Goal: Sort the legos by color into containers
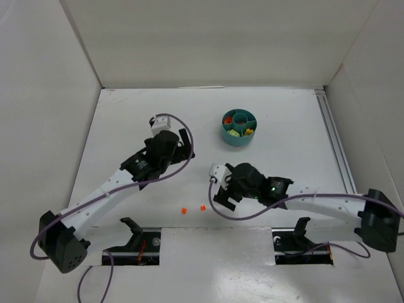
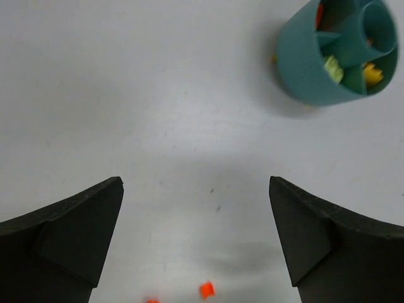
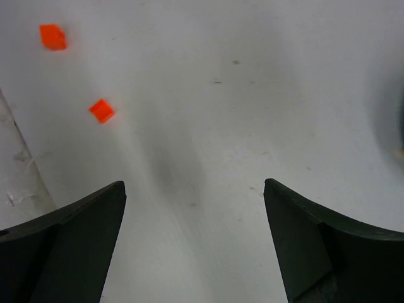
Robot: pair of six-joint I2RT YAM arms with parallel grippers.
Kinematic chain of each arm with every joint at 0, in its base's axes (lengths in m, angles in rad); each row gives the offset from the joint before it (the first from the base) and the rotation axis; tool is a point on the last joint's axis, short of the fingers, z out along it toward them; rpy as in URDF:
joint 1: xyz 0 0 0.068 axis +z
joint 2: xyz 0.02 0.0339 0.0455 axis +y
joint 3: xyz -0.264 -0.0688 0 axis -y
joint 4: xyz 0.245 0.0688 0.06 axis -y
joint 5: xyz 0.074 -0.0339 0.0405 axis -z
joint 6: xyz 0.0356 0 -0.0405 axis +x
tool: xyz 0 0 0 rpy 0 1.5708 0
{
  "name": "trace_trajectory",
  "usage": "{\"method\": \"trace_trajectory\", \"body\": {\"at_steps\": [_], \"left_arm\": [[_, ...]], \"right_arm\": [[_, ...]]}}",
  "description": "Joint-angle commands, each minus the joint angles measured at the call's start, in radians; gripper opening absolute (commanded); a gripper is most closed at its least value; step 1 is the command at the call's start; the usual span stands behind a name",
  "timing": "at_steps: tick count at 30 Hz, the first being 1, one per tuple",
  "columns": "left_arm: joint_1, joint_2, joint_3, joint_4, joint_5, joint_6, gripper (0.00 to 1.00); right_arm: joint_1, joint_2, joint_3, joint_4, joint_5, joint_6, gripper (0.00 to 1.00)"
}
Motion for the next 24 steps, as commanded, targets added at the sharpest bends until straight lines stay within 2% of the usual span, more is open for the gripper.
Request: {"method": "trace_trajectory", "body": {"at_steps": [1, 4, 8, 14, 19, 24], "left_arm": [[-0.012, -0.13, -0.136, -0.109, -0.028, -0.193, 1.0], [-0.021, -0.232, -0.245, -0.129, -0.015, -0.246, 1.0], [-0.031, -0.306, -0.299, -0.175, -0.003, -0.295, 1.0], [-0.031, -0.358, -0.336, -0.152, 0.023, -0.295, 1.0], [-0.041, -0.358, -0.345, -0.143, 0.023, -0.286, 1.0], [-0.041, -0.349, -0.336, -0.143, 0.023, -0.286, 1.0]], "right_arm": [[0.139, 0.133, 0.044, 0.1, 0.085, 0.014, 0.93], [0.254, 0.25, 0.069, 0.127, 0.154, 0.014, 0.91], [0.312, 0.329, 0.081, 0.225, 0.107, 0.004, 0.86], [0.313, 0.386, 0.05, 0.314, 0.085, 0.004, 0.81], [0.313, 0.461, 0.073, 0.324, 0.118, 0.019, 0.68], [0.313, 0.484, 0.073, 0.324, 0.144, 0.046, 0.62]]}}
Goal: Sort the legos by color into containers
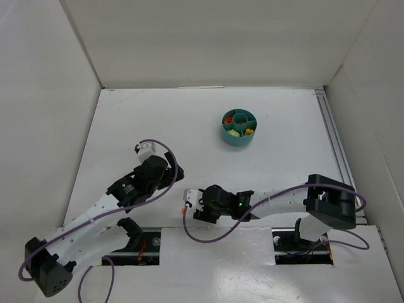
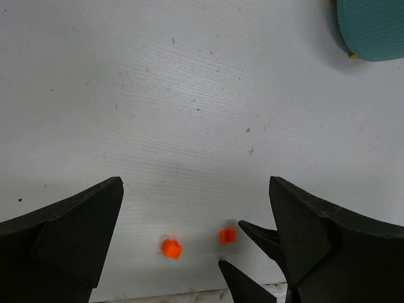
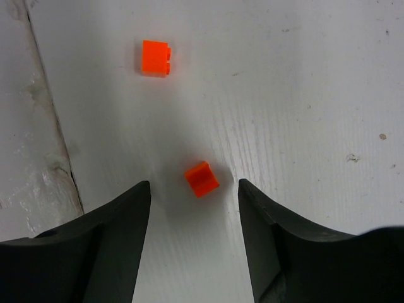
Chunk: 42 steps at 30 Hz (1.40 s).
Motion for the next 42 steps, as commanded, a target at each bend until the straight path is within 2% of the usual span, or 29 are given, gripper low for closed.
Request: {"method": "trace_trajectory", "body": {"at_steps": [1, 5, 7, 11, 13, 16, 20, 26, 28, 31, 33, 34, 35, 36, 38, 40, 42], "left_arm": [[-0.004, -0.003, 0.003, 0.017, -0.006, -0.009, 1.0], [-0.014, -0.003, 0.003, 0.017, -0.006, -0.009, 1.0], [-0.014, -0.003, 0.003, 0.017, -0.006, -0.009, 1.0], [-0.014, -0.003, 0.003, 0.017, -0.006, -0.009, 1.0], [-0.023, 0.006, 0.003, 0.017, -0.006, -0.009, 1.0], [-0.023, 0.006, 0.003, 0.008, -0.006, -0.009, 1.0], [-0.023, 0.006, 0.012, 0.008, -0.015, -0.009, 1.0], [-0.023, 0.006, 0.012, 0.008, -0.015, -0.009, 1.0], [-0.023, 0.015, 0.012, 0.008, -0.015, -0.009, 1.0], [-0.023, 0.015, 0.012, 0.008, -0.015, -0.009, 1.0], [-0.023, 0.015, 0.012, 0.008, -0.006, -0.009, 1.0], [-0.023, 0.015, 0.012, 0.008, -0.006, -0.009, 1.0], [-0.023, 0.015, 0.012, 0.008, -0.006, -0.009, 1.0], [-0.023, 0.015, 0.012, 0.019, 0.003, -0.009, 1.0], [-0.023, 0.024, 0.012, 0.019, 0.014, 0.0, 1.0], [-0.023, 0.033, 0.012, 0.019, 0.014, 0.01, 1.0], [-0.023, 0.034, 0.012, 0.028, 0.014, 0.01, 1.0]], "right_arm": [[0.003, 0.011, 0.027, 0.034, 0.037, 0.024, 0.62], [0.003, 0.034, 0.027, 0.034, 0.058, 0.035, 0.59], [0.003, 0.044, 0.027, 0.034, 0.08, 0.046, 0.49], [0.003, 0.071, 0.036, 0.034, 0.08, 0.046, 0.44], [0.003, 0.083, 0.036, 0.034, 0.08, 0.046, 0.36], [0.003, 0.083, 0.036, 0.034, 0.08, 0.055, 0.28], [0.003, 0.023, 0.036, 0.034, 0.089, 0.066, 0.17], [0.003, -0.069, 0.018, 0.034, 0.107, 0.066, 0.12], [0.003, -0.089, 0.018, 0.025, 0.107, 0.066, 0.12], [0.003, -0.118, 0.018, -0.024, 0.158, 0.089, 0.17], [0.003, -0.136, 0.018, -0.082, 0.225, 0.184, 0.23], [-0.021, -0.164, 0.018, -0.149, 0.266, 0.263, 0.27], [-0.037, -0.164, 0.018, -0.186, 0.288, 0.264, 0.3], [-0.056, -0.193, -0.011, -0.215, 0.302, 0.353, 0.31], [-0.11, -0.228, -0.046, -0.286, 0.302, 0.44, 0.37], [-0.207, -0.294, -0.104, -0.324, 0.29, 0.536, 0.38], [-0.253, -0.34, -0.132, -0.374, 0.302, 0.578, 0.49]]}}
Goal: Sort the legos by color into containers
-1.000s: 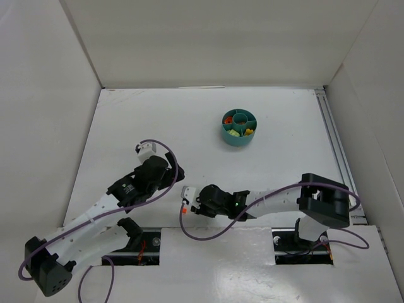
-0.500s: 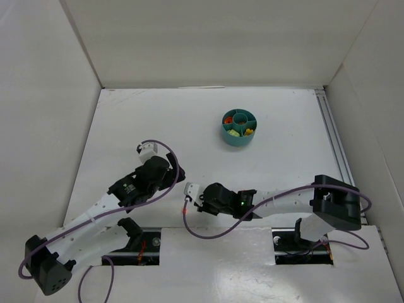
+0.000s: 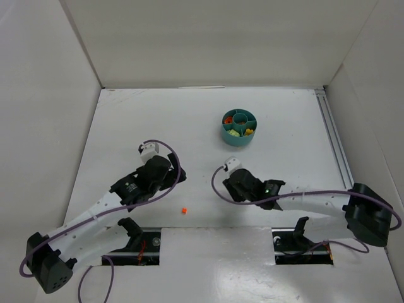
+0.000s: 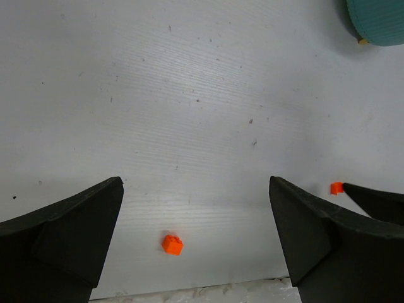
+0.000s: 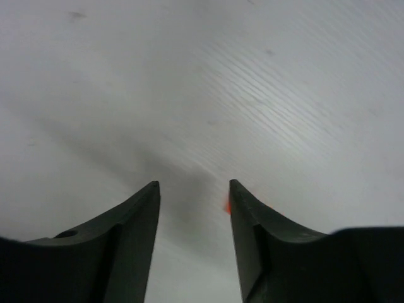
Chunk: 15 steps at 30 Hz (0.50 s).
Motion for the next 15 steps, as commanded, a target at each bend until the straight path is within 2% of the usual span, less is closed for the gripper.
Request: {"method": "trace_trajectory", "body": {"at_steps": [1, 3, 5, 7, 12, 15], "left_arm": [[-0.005, 0.001, 0.012, 0.024, 0.002, 0.008, 1.0], [-0.005, 0.01, 0.012, 0.024, 0.002, 0.008, 1.0], [-0.014, 0.01, 0.012, 0.024, 0.002, 0.017, 1.0], [-0.014, 0.01, 0.012, 0.024, 0.002, 0.017, 1.0], [-0.014, 0.01, 0.012, 0.024, 0.002, 0.017, 1.0], [-0.014, 0.01, 0.012, 0.024, 0.002, 0.017, 1.0]], "right_arm": [[-0.063, -0.1, -0.047, -0.138, 0.056, 0.193, 0.53], [-0.083, -0.128, -0.06, -0.184, 0.066, 0.223, 0.63], [-0.125, -0.148, -0.083, -0.184, 0.066, 0.237, 0.64], [-0.173, -0.148, -0.095, -0.193, 0.03, 0.237, 0.64], [-0.182, -0.136, -0.104, -0.134, 0.012, 0.237, 0.64], [-0.192, -0.093, -0.104, -0.094, 0.012, 0.237, 0.59]]}}
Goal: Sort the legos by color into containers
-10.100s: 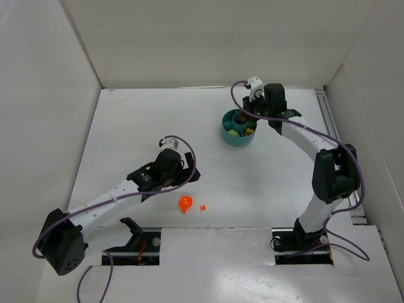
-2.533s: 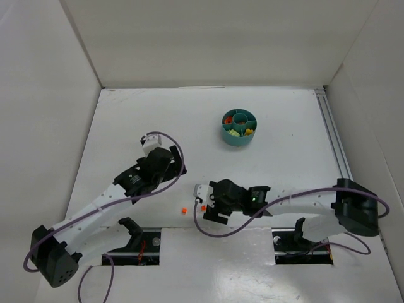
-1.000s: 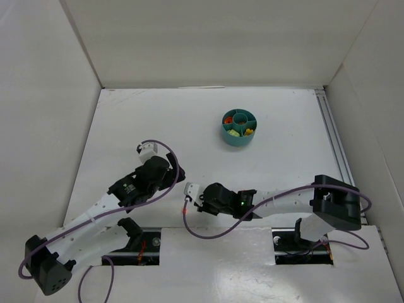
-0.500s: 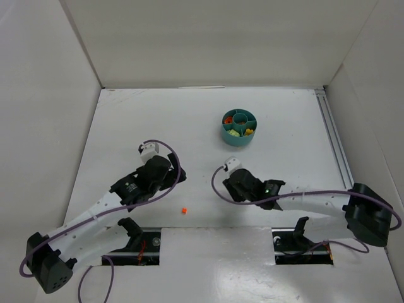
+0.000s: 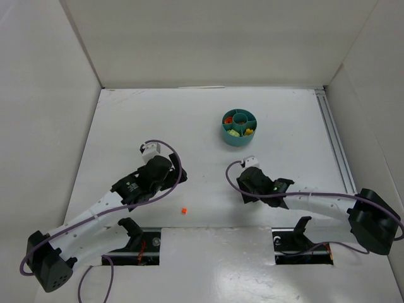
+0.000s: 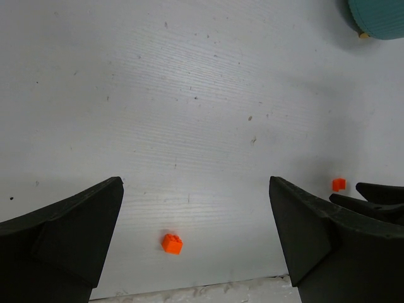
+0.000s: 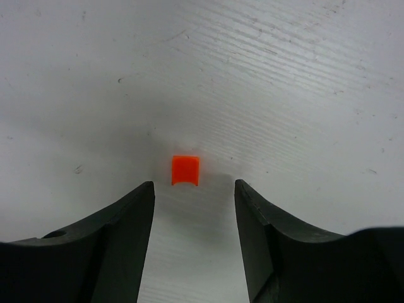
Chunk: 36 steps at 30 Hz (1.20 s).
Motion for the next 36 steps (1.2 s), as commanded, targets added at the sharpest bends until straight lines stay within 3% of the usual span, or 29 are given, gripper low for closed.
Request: {"method": "trace_trajectory", "body": {"at_steps": [1, 9, 18, 24, 29, 36], "left_arm": [[-0.005, -0.004, 0.012, 0.017, -0.004, 0.01, 1.0], [-0.005, -0.004, 0.012, 0.017, -0.004, 0.01, 1.0], [-0.005, -0.004, 0.012, 0.017, -0.004, 0.01, 1.0], [-0.005, -0.004, 0.012, 0.026, -0.004, 0.01, 1.0], [-0.005, 0.005, 0.012, 0.058, -0.004, 0.022, 1.0], [-0.005, 0.057, 0.032, 0.138, 0.01, 0.08, 1.0]], "right_arm": [[-0.009, 0.031, 0.004, 0.076, -0.017, 0.023, 0.59], [-0.02, 0.079, 0.012, 0.099, -0.037, 0.034, 0.4], [-0.02, -0.002, -0.018, 0.101, -0.046, 0.054, 0.24], [-0.02, -0.072, -0.009, 0.111, -0.046, -0.024, 0.19], [-0.052, -0.086, 0.128, 0.11, -0.003, -0.151, 0.19], [-0.226, 0.132, 0.48, 0.174, -0.055, -0.416, 0.19]]}}
